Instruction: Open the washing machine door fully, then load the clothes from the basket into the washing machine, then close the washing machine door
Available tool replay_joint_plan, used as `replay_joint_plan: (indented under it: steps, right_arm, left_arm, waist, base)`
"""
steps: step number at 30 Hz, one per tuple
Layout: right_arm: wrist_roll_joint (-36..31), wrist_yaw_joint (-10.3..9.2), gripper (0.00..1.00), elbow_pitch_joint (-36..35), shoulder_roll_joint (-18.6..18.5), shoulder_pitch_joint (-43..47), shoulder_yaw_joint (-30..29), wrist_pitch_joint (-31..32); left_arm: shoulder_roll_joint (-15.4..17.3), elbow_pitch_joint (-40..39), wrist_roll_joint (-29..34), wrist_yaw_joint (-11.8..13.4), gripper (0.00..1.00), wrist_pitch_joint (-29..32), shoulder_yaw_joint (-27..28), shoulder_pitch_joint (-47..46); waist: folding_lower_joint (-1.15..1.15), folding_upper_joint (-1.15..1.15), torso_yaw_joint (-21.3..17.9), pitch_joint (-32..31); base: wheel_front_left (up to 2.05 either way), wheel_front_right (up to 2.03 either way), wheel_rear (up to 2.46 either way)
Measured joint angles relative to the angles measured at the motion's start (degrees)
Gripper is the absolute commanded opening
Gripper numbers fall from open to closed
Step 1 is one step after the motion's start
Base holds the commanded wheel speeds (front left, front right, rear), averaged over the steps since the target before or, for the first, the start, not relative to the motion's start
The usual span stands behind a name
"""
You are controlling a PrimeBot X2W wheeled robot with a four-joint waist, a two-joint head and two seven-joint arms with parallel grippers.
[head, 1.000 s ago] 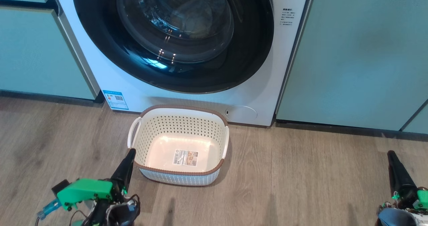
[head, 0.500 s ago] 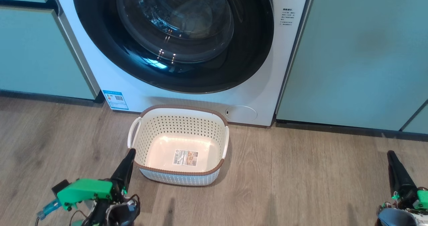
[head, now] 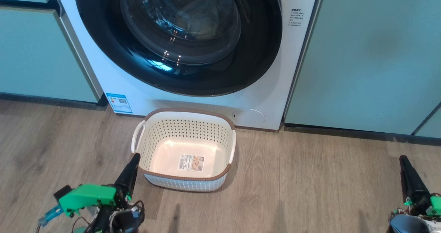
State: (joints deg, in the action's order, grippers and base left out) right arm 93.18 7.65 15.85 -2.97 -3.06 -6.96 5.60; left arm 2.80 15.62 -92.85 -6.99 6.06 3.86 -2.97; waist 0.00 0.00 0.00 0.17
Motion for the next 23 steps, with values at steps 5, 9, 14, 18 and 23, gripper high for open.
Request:
replay_joint_plan:
  steps: [5, 9, 14, 18, 23]
  right_arm:
    - [0.00, 0.00, 0.00, 0.00, 0.02, 0.00, -0.03, 0.04]
    - [0.00, 0.00, 0.00, 0.00, 0.04, 0.00, -0.05, 0.05]
    - [0.00, 0.00, 0.00, 0.00, 0.05, 0.00, -0.09, 0.05]
    - [-0.01, 0.00, 0.00, 0.00, 0.07, 0.00, -0.11, 0.05]
    - [-0.01, 0.00, 0.00, 0.00, 0.08, 0.00, -0.13, 0.07]
  left_arm:
    - [-0.03, 0.00, 0.00, 0.00, 0.00, 0.00, 0.00, 0.00]
    - [-0.05, 0.00, 0.01, 0.00, 0.00, 0.00, 0.01, 0.00]
    - [-0.07, 0.00, 0.01, 0.00, 0.00, 0.01, 0.02, 0.00]
    - [-0.08, 0.00, 0.01, 0.00, 0.00, 0.02, 0.03, 0.00]
    - [-0.08, 0.00, 0.01, 0.00, 0.00, 0.04, 0.05, 0.00]
  waist:
    - [0.00, 0.00, 0.00, 0.00]
    - [0.00, 0.00, 0.00, 0.00]
    - [0.00, 0.00, 0.00, 0.00]
    - [0.00, 0.00, 0.00, 0.00]
    - [0.00, 0.00, 0.00, 0.00]
  base:
    - [0.00, 0.00, 0.00]
    - [0.00, 0.00, 0.00]
    - [0.00, 0.00, 0.00]
    - [0.00, 0.00, 0.00]
    - [0.00, 0.00, 0.00]
